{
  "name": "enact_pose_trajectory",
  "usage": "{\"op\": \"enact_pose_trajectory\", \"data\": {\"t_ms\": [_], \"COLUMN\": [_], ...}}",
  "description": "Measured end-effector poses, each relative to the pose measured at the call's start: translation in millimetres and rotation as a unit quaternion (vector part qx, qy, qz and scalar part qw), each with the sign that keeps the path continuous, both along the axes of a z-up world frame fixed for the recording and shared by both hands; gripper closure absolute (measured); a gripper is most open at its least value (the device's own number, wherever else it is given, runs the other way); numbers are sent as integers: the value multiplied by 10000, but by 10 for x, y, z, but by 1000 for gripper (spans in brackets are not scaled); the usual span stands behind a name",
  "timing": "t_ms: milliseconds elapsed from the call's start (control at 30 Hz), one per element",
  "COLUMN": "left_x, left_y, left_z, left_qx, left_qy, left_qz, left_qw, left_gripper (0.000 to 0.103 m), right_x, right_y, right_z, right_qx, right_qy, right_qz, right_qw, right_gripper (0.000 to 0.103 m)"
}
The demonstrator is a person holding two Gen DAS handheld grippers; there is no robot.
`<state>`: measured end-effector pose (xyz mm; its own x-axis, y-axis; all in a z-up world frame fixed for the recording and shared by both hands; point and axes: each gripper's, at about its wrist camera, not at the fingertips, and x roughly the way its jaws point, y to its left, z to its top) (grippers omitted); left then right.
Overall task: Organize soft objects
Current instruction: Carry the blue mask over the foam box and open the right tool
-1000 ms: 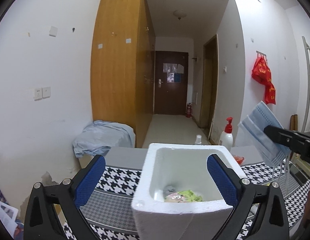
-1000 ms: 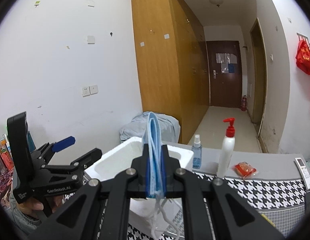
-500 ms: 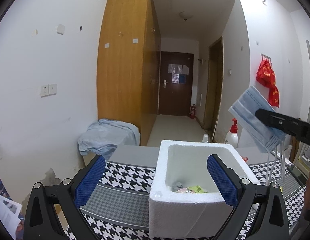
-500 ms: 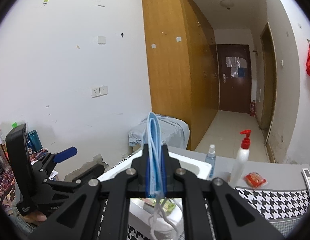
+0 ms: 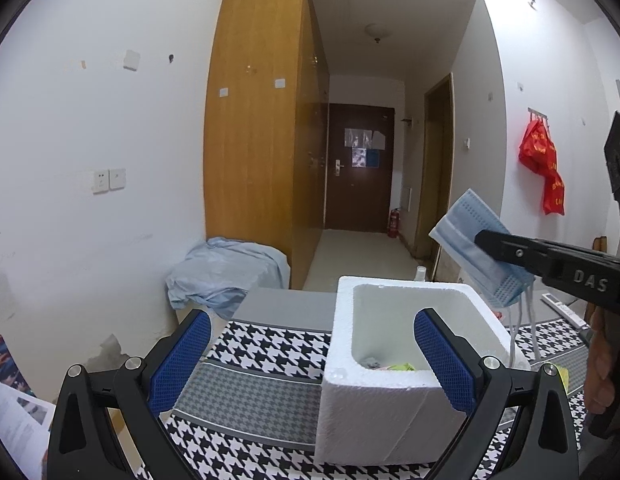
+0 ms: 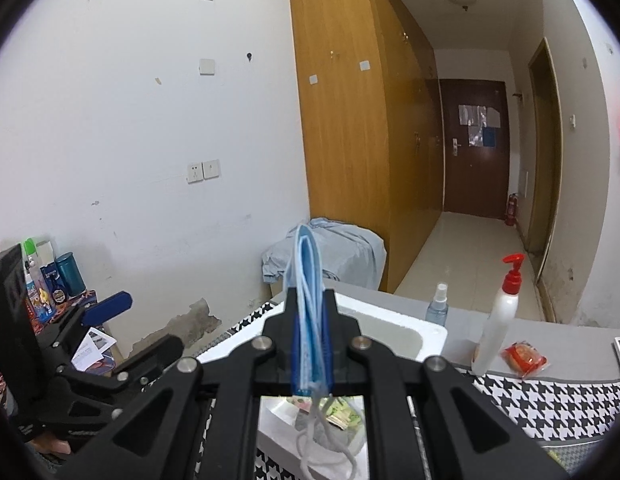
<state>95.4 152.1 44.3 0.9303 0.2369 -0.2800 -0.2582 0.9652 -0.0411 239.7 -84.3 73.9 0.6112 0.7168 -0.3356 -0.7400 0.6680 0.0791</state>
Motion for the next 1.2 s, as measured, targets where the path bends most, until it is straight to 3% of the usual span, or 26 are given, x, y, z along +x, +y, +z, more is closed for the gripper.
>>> {"op": "enact_pose_trajectory", "data": {"t_ms": [633, 667, 700, 767, 833, 967, 1067, 1200], "left_x": [-104, -104, -103, -114, -126, -138, -133, -145], "left_y": [66, 65, 62, 67, 68, 61, 55, 20], "left_z": [-10, -10, -11, -6, 4, 17, 19, 22], "left_qx": [-85, -91, -96, -115, -158, -136, -114, -74], "left_qy": [2, 3, 5, 3, -9, -32, -16, -29], "left_qz": [-6, 5, 6, 1, -30, -9, -15, -28], "left_qw": [10000, 10000, 10000, 9999, 9999, 9999, 9999, 10000], "left_gripper": [1, 1, 1, 1, 1, 1, 1, 1], "right_x": [200, 207, 216, 246, 246, 206, 165, 133], "right_y": [320, 326, 335, 349, 349, 350, 314, 263], "right_z": [-278, -292, -301, -329, -341, -327, -284, -227], "right_qx": [-662, -683, -710, -734, -757, -777, -705, -661], "right_qy": [403, 422, 454, 585, 612, 554, 492, 390], "right_qz": [-250, -255, -264, -185, -199, -203, -189, -222], "right_qw": [9967, 9964, 9961, 9954, 9951, 9952, 9961, 9968], "right_gripper": [90, 85, 69, 46, 40, 16, 6, 6]}}
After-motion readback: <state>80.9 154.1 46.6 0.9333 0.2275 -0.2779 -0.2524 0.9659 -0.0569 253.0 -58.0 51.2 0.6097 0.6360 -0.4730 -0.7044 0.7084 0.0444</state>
